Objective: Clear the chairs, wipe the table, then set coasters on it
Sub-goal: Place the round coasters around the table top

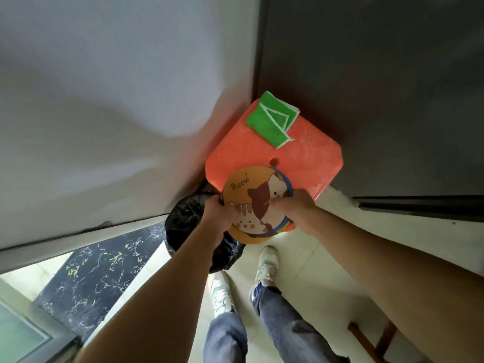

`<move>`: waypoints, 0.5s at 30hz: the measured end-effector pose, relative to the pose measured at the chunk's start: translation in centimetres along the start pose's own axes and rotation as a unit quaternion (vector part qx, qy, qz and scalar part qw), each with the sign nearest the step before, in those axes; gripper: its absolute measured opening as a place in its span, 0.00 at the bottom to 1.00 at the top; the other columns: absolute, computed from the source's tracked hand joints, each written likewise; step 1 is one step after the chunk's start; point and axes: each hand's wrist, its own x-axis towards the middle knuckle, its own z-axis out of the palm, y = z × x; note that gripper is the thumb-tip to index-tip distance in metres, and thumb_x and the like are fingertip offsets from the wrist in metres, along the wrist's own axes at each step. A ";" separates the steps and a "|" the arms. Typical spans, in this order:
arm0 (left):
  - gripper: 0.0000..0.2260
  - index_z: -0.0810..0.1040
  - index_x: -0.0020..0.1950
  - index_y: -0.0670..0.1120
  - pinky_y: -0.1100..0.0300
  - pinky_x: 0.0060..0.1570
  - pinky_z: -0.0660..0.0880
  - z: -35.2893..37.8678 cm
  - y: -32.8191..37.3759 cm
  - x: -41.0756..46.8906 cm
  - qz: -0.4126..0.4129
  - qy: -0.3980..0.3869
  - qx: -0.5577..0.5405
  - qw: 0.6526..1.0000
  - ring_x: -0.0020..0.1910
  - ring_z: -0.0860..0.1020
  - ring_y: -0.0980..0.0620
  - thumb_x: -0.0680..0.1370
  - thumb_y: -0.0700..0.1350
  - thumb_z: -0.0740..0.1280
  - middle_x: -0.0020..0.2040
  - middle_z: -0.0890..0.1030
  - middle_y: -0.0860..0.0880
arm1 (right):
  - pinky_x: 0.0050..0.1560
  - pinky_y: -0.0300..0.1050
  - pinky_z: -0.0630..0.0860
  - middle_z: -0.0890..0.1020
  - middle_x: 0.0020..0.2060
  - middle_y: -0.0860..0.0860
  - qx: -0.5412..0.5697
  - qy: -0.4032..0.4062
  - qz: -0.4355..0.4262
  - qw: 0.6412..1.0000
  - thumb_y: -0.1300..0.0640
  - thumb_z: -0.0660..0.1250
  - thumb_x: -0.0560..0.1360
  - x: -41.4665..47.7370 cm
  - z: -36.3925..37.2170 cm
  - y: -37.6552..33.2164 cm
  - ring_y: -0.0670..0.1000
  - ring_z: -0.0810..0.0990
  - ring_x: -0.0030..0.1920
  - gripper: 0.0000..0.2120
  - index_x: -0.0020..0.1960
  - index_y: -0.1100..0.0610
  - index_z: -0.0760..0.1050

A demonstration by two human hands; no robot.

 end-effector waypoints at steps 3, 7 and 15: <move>0.15 0.78 0.54 0.40 0.51 0.42 0.77 -1.2 -0.8 -4.0 0.002 -0.053 -0.028 0.998 0.44 0.80 0.43 0.68 0.33 0.67 0.47 0.83 0.41 | 0.52 0.55 0.80 0.81 0.46 0.53 -0.019 0.026 -0.055 0.998 0.61 0.70 0.72 -3.7 -0.3 2.1 0.60 0.81 0.52 0.10 0.52 0.54 0.76; 0.22 0.74 0.63 0.43 0.50 0.44 0.79 -3.1 -2.1 -8.5 0.004 -0.104 -0.053 0.993 0.49 0.80 0.41 0.71 0.29 0.65 0.54 0.82 0.39 | 0.61 0.52 0.75 0.78 0.59 0.51 -0.055 0.055 -0.128 0.989 0.60 0.66 0.75 -9.8 -0.3 4.2 0.54 0.77 0.60 0.31 0.75 0.50 0.61; 0.30 0.72 0.67 0.47 0.49 0.48 0.79 -7.9 -4.0 -18.6 0.075 -0.202 0.055 0.975 0.54 0.79 0.41 0.68 0.25 0.64 0.54 0.81 0.41 | 0.48 0.40 0.71 0.79 0.51 0.52 0.094 0.081 -0.024 0.992 0.64 0.76 0.69 -22.4 0.3 9.0 0.51 0.77 0.50 0.24 0.64 0.59 0.74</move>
